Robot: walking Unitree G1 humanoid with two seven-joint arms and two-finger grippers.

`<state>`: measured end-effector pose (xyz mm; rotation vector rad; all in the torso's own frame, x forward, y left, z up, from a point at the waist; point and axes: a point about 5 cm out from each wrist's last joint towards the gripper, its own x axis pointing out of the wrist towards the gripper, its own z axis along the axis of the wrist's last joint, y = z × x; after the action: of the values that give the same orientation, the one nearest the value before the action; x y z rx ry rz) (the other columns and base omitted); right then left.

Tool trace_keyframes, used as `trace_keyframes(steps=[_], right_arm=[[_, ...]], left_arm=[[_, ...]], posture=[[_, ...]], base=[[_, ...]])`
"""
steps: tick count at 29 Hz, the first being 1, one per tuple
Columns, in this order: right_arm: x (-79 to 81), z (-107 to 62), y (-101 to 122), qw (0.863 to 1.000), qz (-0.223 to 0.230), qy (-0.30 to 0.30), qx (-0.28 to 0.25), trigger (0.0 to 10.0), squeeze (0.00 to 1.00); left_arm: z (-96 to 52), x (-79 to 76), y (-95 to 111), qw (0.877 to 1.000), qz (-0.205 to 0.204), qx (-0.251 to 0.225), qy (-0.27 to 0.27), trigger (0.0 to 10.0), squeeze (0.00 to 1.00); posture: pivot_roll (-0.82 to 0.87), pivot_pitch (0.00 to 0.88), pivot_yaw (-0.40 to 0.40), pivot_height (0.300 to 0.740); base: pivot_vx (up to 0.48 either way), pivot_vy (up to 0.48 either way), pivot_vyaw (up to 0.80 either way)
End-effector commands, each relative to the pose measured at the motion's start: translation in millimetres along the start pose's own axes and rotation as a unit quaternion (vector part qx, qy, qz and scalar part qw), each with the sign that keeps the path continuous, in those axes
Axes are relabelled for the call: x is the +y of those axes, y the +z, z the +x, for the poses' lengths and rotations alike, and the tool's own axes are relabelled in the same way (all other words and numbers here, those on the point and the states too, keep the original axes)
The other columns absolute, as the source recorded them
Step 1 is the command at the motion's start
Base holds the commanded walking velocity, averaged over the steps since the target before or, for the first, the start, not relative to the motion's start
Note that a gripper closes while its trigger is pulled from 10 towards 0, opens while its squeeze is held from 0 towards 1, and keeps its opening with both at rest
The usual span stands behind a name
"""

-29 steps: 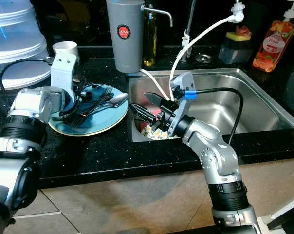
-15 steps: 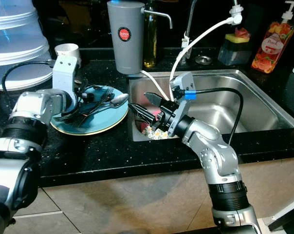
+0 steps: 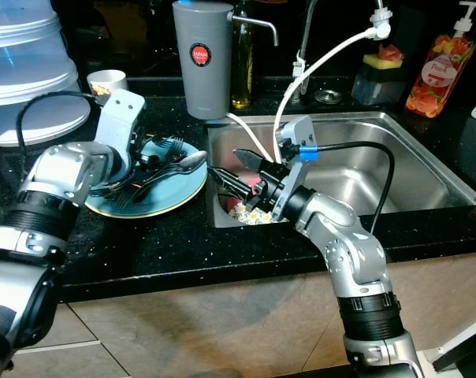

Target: Kitchen organization

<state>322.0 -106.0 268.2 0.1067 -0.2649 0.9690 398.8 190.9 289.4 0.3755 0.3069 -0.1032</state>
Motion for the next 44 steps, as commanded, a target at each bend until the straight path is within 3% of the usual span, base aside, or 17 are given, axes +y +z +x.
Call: trace_keyframes(steps=[1,9,19,20,21,22,23,32,39,42,43,44], right_arm=[[3.8,1.0,2.4,1.0,-0.006,0.013,0.002,10.0,0.0],[3.5,2.3,2.2,1.0,-0.006,0.018,0.005,10.0,0.0],[3.0,2.4,2.9,1.0,-0.008,0.019,0.006,10.0,0.0],[2.7,2.4,3.1,1.0,-0.008,0.018,0.006,10.0,0.0],[2.6,2.4,3.1,1.0,-0.008,0.018,0.006,10.0,0.0],[2.5,2.4,3.1,1.0,-0.008,0.018,0.006,10.0,0.0],[2.4,2.5,3.0,1.0,-0.008,0.018,0.006,10.0,0.0],[2.0,3.1,2.7,1.0,-0.006,0.017,0.004,10.0,0.0],[2.0,4.4,2.8,1.0,-0.005,0.017,0.002,10.0,0.0],[1.7,4.6,3.1,1.0,-0.005,0.016,0.001,10.0,0.0],[1.4,4.4,3.8,1.0,-0.006,0.015,-0.001,10.0,0.0],[1.4,4.4,3.8,1.0,-0.006,0.015,-0.001,10.0,0.0]], left_arm=[[-1.4,5.4,-4.2,1.0,0.004,0.02,0.016,10.0,0.0],[3.4,8.6,-20.3,0.996,-0.075,0.045,-0.002,10.0,0.0],[9.2,1.6,-37.2,0.991,-0.109,0.066,-0.031,10.0,0.0],[9.3,1.2,-36.3,0.991,-0.11,0.064,-0.036,4.1,0.0],[9.3,1.2,-35.8,0.991,-0.112,0.062,-0.038,4.1,0.0],[9.4,1.5,-35.3,0.991,-0.112,0.06,-0.039,0.4,0.0],[9.4,1.8,-34.9,0.991,-0.113,0.059,-0.039,0.0,0.0],[9.0,5.7,-32.7,0.99,-0.124,0.05,-0.039,0.0,0.0],[7.0,19.6,-29.8,0.991,-0.13,0.034,0.002,0.0,0.0],[4.6,27.1,-22.7,0.991,-0.132,0.01,0.026,0.0,0.0],[1.7,29.6,-10.3,0.989,-0.139,-0.032,0.033,0.0,0.0],[1.7,29.6,-10.3,0.989,-0.139,-0.032,0.033,0.0,0.0]], posture=[[-0.03,0.097,-0.007,0.74],[-0.03,0.102,-0.012,0.74],[-0.04,0.109,-0.013,0.74],[-0.04,0.11,-0.013,0.74],[-0.04,0.11,-0.013,0.74],[-0.04,0.11,-0.013,0.74],[-0.04,0.111,-0.014,0.74],[-0.04,0.112,-0.015,0.74],[-0.03,0.11,-0.014,0.74],[-0.03,0.11,-0.013,0.74],[-0.03,0.11,-0.013,0.74],[-0.03,0.11,-0.013,0.74]], base=[[0.0,0.0,0.0],[0.0,0.0,0.0],[0.0,0.0,0.0],[0.0,0.0,0.0],[0.0,0.0,0.0],[0.0,0.0,0.0],[0.0,0.0,0.0],[0.0,0.0,0.0],[0.0,0.0,0.0],[0.0,0.0,0.0],[0.0,0.0,0.0],[0.0,0.0,0.0]])
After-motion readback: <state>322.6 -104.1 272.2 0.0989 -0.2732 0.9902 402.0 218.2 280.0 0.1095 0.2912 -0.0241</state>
